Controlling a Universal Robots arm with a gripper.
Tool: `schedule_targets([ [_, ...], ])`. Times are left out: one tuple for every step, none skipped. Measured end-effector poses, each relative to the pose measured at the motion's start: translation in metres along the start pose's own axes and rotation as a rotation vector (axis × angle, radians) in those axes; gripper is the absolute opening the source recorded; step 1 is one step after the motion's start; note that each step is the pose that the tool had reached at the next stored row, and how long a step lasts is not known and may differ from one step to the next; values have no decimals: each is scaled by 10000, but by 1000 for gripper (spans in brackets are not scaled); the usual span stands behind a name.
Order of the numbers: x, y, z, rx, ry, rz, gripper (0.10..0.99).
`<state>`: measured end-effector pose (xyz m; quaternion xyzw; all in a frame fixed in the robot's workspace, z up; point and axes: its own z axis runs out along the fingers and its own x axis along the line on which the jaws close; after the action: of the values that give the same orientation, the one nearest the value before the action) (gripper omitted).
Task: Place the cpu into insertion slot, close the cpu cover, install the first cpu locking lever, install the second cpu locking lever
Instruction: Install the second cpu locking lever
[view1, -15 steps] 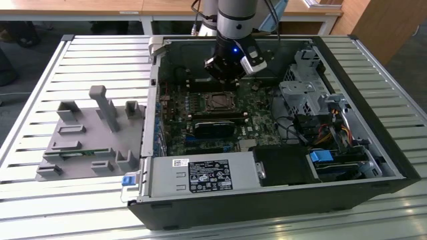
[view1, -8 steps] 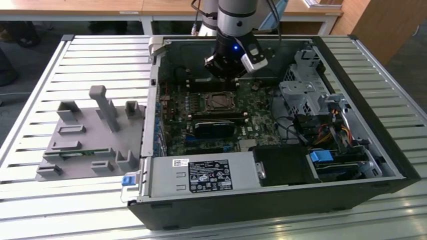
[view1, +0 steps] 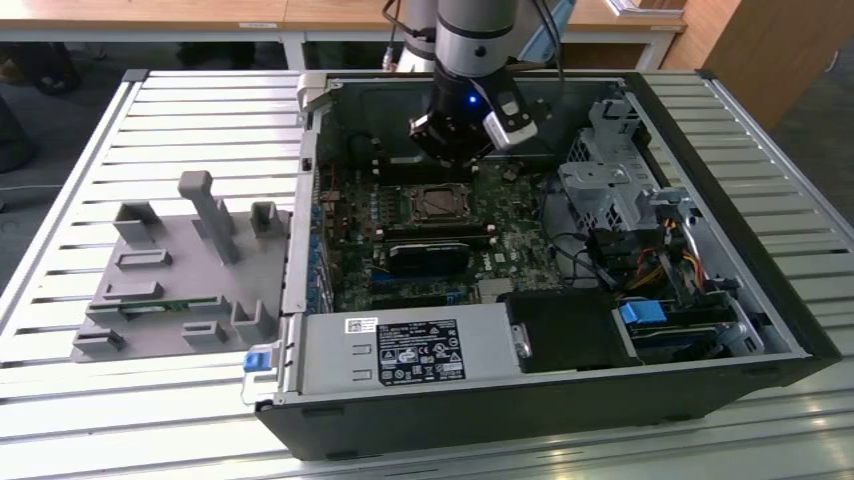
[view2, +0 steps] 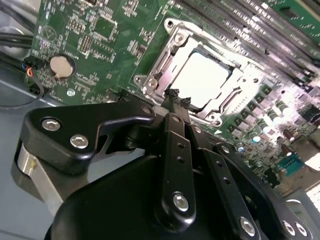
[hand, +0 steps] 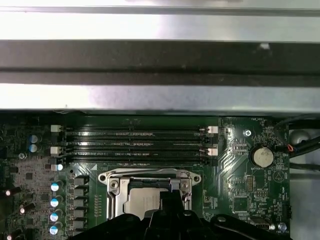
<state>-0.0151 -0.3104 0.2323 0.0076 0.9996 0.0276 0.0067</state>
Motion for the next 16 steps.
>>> schedule_targets([
  [0, -12, -1, 0, -1, 0, 106],
  [0, -21, -2, 1, 0, 0, 106],
  [-1, -27, -2, 0, 0, 0, 106],
  [-1, -31, -5, -3, 0, 0, 106],
  [-1, -33, -12, -20, 1, 0, 106],
  [-1, -34, -21, -37, 1, 1, 106],
  [-1, -34, -33, -46, 1, 2, 106],
  [-1, -34, -47, -49, 1, 2, 106],
  [-1, -33, -66, -51, 0, 2, 106],
  [-2, -31, -91, -52, 0, 1, 106],
  [-2, -30, -122, -53, 0, 1, 106],
  [-2, -30, -142, -52, 0, 1, 106],
  [-3, -31, -154, -52, 1, 0, 106],
  [-3, -35, -159, -53, 1, -1, 106],
  [-3, -43, -162, -53, 1, -1, 106],
  [-3, -52, -163, -53, 0, 1, 106],
])
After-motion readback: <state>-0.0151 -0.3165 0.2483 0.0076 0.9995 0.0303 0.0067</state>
